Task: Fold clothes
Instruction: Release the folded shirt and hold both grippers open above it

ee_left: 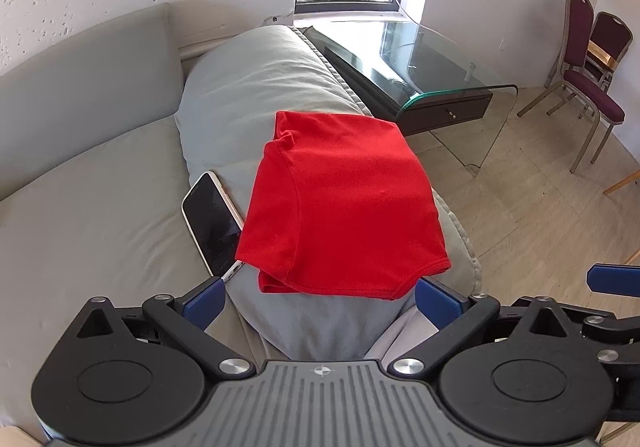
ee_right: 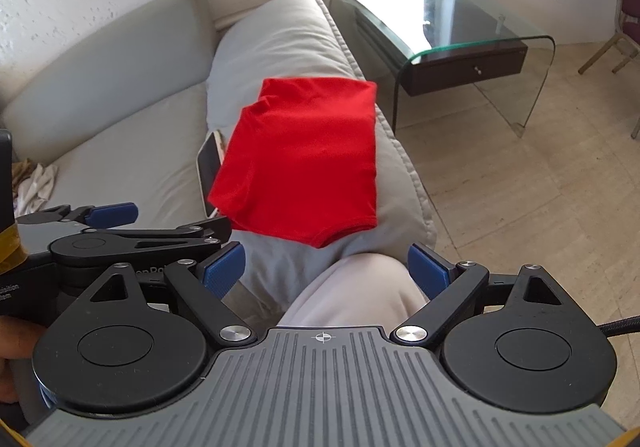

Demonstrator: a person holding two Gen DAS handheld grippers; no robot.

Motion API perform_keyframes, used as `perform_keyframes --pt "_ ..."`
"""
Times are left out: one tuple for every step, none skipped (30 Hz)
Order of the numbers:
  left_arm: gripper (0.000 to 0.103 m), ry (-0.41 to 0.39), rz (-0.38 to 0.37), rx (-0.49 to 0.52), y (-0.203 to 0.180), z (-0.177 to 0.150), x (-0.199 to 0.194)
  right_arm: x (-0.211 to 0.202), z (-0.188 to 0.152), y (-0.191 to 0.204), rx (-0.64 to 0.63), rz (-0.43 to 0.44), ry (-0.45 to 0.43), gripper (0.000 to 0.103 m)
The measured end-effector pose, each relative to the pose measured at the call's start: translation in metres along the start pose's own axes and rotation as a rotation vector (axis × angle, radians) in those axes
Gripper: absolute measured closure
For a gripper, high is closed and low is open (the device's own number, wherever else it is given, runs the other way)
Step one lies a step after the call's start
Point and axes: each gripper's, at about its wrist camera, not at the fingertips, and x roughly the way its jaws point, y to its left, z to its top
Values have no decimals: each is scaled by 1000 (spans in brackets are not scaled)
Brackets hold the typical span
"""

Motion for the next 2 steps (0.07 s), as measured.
perform_keyframes --pt "2 -4 1 3 0 0 0 0 0 0 1 1 1 11" --pt "2 -5 2 2 0 0 1 1 0 0 1 1 1 11"
